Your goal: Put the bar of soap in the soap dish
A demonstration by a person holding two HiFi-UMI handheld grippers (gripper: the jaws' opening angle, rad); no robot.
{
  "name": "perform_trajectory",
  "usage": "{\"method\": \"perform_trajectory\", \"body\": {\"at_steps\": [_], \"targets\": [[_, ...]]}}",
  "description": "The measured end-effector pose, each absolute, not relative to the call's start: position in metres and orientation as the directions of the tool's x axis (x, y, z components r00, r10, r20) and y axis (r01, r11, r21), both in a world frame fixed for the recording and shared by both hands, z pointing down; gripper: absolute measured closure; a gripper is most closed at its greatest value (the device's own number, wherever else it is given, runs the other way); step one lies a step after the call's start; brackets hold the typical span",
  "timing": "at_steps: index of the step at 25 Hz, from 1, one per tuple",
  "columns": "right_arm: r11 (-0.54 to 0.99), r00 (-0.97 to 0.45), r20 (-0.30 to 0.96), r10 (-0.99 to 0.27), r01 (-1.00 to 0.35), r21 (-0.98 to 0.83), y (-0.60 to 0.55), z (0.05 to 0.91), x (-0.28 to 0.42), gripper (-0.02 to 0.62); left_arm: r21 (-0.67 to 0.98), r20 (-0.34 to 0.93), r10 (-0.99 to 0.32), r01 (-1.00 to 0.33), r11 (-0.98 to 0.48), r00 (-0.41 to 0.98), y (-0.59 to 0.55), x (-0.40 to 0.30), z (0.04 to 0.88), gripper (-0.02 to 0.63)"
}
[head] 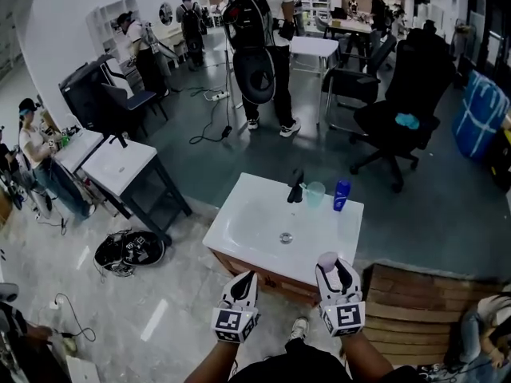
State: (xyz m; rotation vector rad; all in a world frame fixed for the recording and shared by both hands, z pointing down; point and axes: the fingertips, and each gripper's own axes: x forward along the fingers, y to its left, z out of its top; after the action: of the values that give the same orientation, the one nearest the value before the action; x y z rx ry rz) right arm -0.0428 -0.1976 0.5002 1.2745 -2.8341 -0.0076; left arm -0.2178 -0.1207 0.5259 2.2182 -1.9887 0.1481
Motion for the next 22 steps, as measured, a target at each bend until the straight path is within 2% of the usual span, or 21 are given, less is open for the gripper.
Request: {"method": "perform_trajectory", "body": {"at_steps": [5, 17, 22], "targets": [[0.668, -0.668, 0.024, -0.744, -0.741, 0.071, -0.232, 0.497, -0.039, 0.402, 0.048, 0.184, -0.974, -0.991, -0.125, 0.132, -0.164, -0.210, 0.525, 0.586], [0.635, -0.634, 0.078, -0.769, -0.772, -0.012, -0.291, 0.519, -0.019, 0.402, 0.019, 0.202, -0.968, -0.989, -0.147, 0.148, -0.221, -0.195, 0.526, 0.586], [0.628, -0.623, 0.104, -0.775, -0.778, 0.010, -0.310, 0.528, -0.018, 0.403, 0.019, 0.208, -0.962, -0.984, -0.179, 0.179, -0.242, -0.196, 0.533, 0.586]]}}
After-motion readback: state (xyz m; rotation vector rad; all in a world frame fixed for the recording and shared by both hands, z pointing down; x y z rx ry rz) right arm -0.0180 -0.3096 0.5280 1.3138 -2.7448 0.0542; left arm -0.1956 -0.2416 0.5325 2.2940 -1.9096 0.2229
